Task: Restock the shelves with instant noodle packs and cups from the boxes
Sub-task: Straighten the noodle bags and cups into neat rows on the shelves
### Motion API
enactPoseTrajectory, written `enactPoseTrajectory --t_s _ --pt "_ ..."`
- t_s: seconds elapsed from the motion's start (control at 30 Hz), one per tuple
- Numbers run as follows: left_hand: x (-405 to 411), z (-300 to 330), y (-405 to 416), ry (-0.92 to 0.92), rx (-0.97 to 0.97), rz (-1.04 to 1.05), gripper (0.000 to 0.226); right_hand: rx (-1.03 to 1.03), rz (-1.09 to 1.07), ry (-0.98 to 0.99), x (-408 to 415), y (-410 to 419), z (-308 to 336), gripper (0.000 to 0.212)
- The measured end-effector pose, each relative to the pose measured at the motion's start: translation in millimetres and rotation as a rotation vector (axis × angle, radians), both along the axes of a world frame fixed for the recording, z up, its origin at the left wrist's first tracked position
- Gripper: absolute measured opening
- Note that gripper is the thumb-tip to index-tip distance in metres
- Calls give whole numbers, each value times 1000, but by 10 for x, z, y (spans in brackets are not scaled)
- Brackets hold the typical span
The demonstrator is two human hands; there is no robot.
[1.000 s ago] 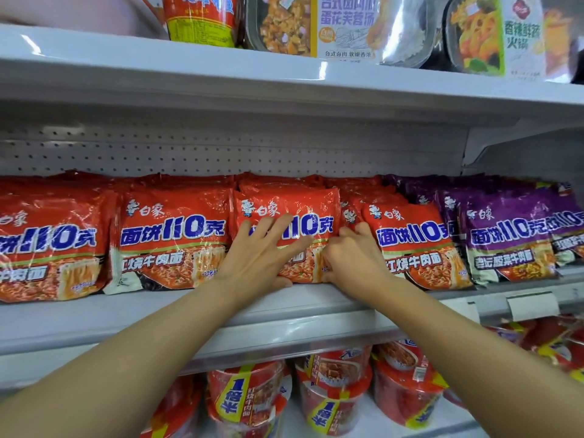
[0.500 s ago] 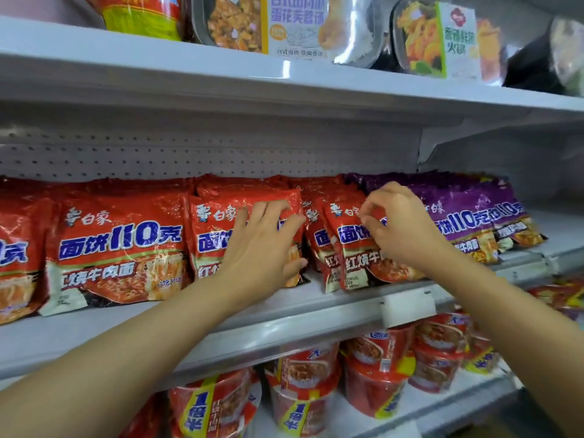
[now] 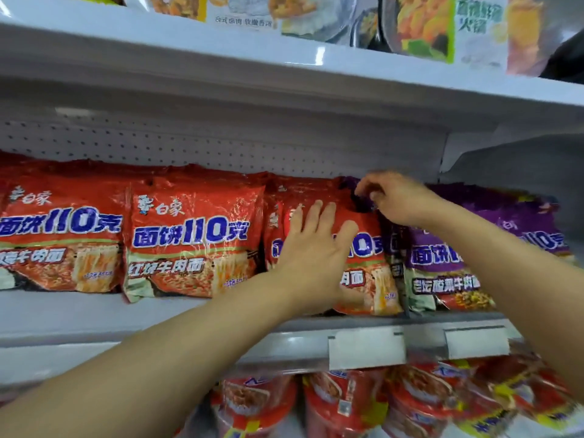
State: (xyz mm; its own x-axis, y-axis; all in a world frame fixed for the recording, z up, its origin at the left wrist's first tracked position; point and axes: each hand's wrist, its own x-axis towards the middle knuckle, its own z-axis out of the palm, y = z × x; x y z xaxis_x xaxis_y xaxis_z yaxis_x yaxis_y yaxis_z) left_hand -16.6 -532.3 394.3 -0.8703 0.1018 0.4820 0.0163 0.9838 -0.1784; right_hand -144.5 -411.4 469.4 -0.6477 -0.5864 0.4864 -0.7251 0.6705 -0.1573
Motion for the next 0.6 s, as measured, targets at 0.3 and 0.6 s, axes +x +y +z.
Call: enactPoseTrajectory --t_s 0.3,0.6 --pt "2 -30 23 -23 9 158 102 356 167 -58 -360 -207 167 22" --pt "-14 -1 49 0 -2 210 122 468 259 -154 -319 -286 229 23"
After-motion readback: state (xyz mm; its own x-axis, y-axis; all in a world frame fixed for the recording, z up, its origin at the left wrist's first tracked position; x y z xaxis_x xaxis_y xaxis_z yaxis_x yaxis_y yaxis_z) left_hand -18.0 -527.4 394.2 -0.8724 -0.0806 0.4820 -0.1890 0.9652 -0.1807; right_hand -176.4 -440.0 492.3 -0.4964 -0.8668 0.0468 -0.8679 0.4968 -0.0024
